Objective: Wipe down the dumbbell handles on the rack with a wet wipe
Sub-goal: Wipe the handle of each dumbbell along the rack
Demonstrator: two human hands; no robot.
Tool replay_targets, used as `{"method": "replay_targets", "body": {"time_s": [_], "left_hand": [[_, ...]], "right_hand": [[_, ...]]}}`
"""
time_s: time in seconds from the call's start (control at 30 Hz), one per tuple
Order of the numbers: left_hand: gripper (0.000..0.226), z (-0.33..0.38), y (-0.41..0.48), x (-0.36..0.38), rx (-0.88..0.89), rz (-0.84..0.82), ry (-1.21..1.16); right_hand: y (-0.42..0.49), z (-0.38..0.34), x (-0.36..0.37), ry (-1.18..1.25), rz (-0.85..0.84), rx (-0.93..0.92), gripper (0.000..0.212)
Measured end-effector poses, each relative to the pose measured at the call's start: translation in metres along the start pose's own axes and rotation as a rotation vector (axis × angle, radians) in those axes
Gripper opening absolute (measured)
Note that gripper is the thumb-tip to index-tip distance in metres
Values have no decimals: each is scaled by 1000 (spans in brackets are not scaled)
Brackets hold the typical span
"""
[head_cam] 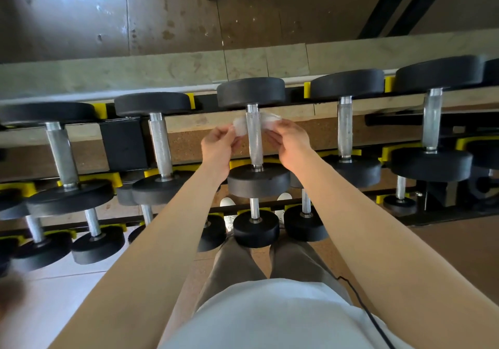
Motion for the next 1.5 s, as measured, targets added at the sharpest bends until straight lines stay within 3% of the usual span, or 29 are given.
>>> {"method": "replay_targets", "body": {"time_s": [0.13, 0.33, 0.57, 0.67, 0.77, 1.03, 1.3, 1.37, 1.5], "left_hand": [[8, -2, 1, 16, -20, -81, 192], [20, 1, -10, -26, 51, -44, 246], [23, -15, -14, 9, 152, -341, 761], [18, -7, -16, -8, 176, -339, 899], [16, 0, -20, -35, 201, -281, 880], [21, -8, -27, -4, 204, -421, 959], [18, 3, -37, -32, 276, -306, 806], [22, 4, -40, -29, 320, -281, 791], [22, 17, -52, 1, 533, -270, 757]], "right_hand": [[0, -12, -28, -144, 157, -137, 13], [-4, 4, -5, -715, 2, -201, 16], [-17, -32, -48, -1072, 231, -371, 13], [-19, -11, -31, -1406, 98, -395, 14], [-20, 12, -9, -1588, -41, -399, 14], [-30, -20, -38, -1604, 114, -398, 19], [-35, 15, -8, -1560, 0, -491, 14], [-43, 7, -15, -1416, 10, -484, 16], [-62, -15, -56, -788, -4, -347, 14]]}}
Point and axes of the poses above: each hand's wrist, its own y-axis towards the middle knuckle, its own x-axis out of the palm, z = x × y, the point moved 7 cm from there along y, towards the middle knuckle, and after that the axes turned 9 degrees about x, right-handed, at the moved point
